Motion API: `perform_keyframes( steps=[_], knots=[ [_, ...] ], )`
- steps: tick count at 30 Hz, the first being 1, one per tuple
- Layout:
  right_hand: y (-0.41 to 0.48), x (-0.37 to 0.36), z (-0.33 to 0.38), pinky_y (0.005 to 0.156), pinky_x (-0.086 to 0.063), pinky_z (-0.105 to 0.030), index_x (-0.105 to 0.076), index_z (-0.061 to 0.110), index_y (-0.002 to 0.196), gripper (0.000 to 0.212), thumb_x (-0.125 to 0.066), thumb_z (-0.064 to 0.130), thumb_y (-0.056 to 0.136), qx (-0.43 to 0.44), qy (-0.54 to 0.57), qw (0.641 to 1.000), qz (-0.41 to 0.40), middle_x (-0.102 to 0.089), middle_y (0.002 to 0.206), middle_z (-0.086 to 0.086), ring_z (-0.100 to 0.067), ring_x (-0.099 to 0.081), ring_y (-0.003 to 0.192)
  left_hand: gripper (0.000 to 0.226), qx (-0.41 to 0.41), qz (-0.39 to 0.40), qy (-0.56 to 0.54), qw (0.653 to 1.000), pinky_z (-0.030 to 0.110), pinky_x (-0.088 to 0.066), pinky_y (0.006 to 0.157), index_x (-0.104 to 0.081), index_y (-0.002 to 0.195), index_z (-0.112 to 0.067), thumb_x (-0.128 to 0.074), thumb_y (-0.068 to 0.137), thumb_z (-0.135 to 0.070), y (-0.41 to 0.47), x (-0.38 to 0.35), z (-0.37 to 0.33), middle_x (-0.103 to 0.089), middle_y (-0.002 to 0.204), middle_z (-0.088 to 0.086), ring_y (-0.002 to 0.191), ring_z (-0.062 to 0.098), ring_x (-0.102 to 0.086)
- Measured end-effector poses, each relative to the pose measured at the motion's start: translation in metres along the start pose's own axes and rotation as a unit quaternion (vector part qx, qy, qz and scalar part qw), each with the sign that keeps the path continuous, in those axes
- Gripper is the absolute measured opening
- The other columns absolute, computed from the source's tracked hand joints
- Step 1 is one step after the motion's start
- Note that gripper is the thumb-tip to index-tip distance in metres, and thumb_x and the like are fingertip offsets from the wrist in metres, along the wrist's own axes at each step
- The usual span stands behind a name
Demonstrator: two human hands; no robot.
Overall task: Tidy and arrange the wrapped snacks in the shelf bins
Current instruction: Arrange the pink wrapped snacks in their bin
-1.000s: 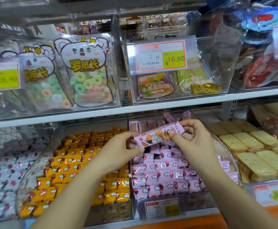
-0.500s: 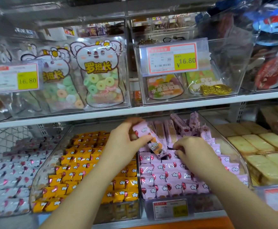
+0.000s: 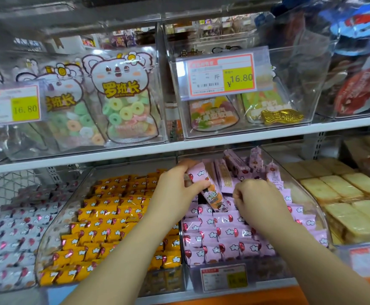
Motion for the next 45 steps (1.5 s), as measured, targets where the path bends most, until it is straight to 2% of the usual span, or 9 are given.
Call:
perform_keyframes(
  steps=[4,7,12,21,26,35,38,42,45],
  knots=[
    [-0.001,0.003,-0.001,0.073,-0.029,-0.024,-0.055,0.023,0.077,0.021,-0.05,0.004,0.083,-0.014,0.006,1.0,-0.003,-0.066,0.079,0.002,-0.02,-0.05,0.072,0.039,-0.01,0.001,0.029,1.0,0.025,-0.048,0.068,-0.056,0.122,-0.023,-0.067,0.086,-0.034,0.004,-0.006,-0.005,-0.068,0.091,0.002,0.077,0.014,-0.063],
    [0.0,0.003,-0.001,0.073,-0.027,-0.024,-0.056,0.023,0.077,0.022,-0.05,0.003,0.083,-0.02,0.01,1.0,0.003,-0.066,0.079,0.001,-0.02,-0.051,0.072,0.039,-0.025,0.008,0.071,0.997,0.023,-0.043,0.073,-0.055,0.123,-0.022,-0.064,0.088,-0.034,0.009,-0.007,-0.008,-0.065,0.114,-0.001,0.089,0.014,-0.062],
    [0.0,0.001,-0.003,0.071,-0.028,-0.023,-0.06,0.023,0.081,0.02,-0.049,0.005,0.084,-0.02,0.017,1.0,0.005,-0.067,0.081,0.001,-0.02,-0.052,0.074,0.036,-0.043,0.032,0.141,0.988,0.018,-0.033,0.069,-0.055,0.121,-0.02,-0.062,0.089,-0.034,0.013,-0.007,-0.009,-0.063,0.118,0.001,0.103,0.017,-0.057],
    [-0.001,0.002,-0.001,0.073,-0.031,-0.026,-0.052,0.025,0.076,0.02,-0.049,0.01,0.087,-0.013,0.012,1.0,0.011,-0.061,0.073,0.002,-0.021,-0.05,0.071,0.03,-0.099,0.082,0.214,0.968,0.027,-0.046,0.078,-0.056,0.111,-0.024,-0.064,0.086,-0.039,0.008,-0.031,-0.01,-0.061,0.109,-0.004,0.098,0.015,-0.056],
    [-0.003,0.001,-0.001,0.093,-0.033,-0.03,-0.053,0.027,0.076,0.02,-0.049,0.012,0.088,-0.002,-0.007,1.0,0.025,-0.063,0.075,0.005,-0.019,-0.05,0.072,0.035,-0.125,0.133,0.276,0.944,0.031,-0.048,0.086,-0.057,0.123,-0.031,-0.054,0.091,-0.045,0.002,-0.04,-0.002,-0.05,0.124,-0.009,0.11,0.015,-0.052],
    [-0.007,0.004,0.001,0.092,-0.031,-0.028,-0.063,0.028,0.088,0.017,-0.048,0.02,0.093,0.024,0.023,0.999,0.035,-0.069,0.089,0.005,-0.018,-0.058,0.086,0.035,-0.119,0.161,0.383,0.902,0.033,-0.039,0.094,-0.062,0.122,-0.033,-0.056,0.092,-0.015,0.01,-0.053,0.007,-0.066,0.11,-0.005,0.103,0.019,-0.058],
    [-0.011,0.023,-0.007,0.088,-0.032,-0.027,-0.067,0.03,0.107,0.023,-0.047,0.03,0.096,0.029,0.044,0.998,0.022,-0.071,0.101,0.007,-0.017,-0.059,0.099,0.029,-0.095,0.154,0.343,0.922,0.032,-0.047,0.088,-0.062,0.121,-0.032,-0.056,0.094,-0.027,0.008,-0.05,0.003,-0.066,0.114,-0.004,0.104,0.019,-0.059],
    [-0.025,0.038,-0.032,0.104,-0.027,-0.033,-0.061,0.038,0.118,0.028,-0.053,0.041,0.091,0.03,0.05,0.998,-0.029,-0.059,0.124,0.017,-0.013,-0.047,0.118,0.03,-0.086,0.111,0.184,0.973,0.029,-0.046,0.091,-0.06,0.124,-0.026,-0.044,0.099,-0.029,-0.005,-0.044,-0.01,-0.06,0.124,-0.004,0.11,0.016,-0.055],
    [-0.035,0.034,-0.047,0.104,-0.034,-0.036,-0.062,0.037,0.118,0.033,-0.057,0.046,0.087,0.011,0.05,0.999,0.014,-0.048,0.139,0.01,-0.018,-0.043,0.124,0.047,-0.093,0.26,0.142,0.95,0.028,-0.025,0.11,-0.037,0.143,-0.021,-0.034,0.101,-0.04,-0.02,-0.063,-0.026,-0.035,0.149,-0.002,0.137,0.019,-0.03]
  ],
)
Point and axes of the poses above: each hand's wrist, its own y-axis towards the middle knuckle, its own x-axis out of the back of the hand, z = x × y, the point moved 2 cm from there along y, towards the middle knuckle
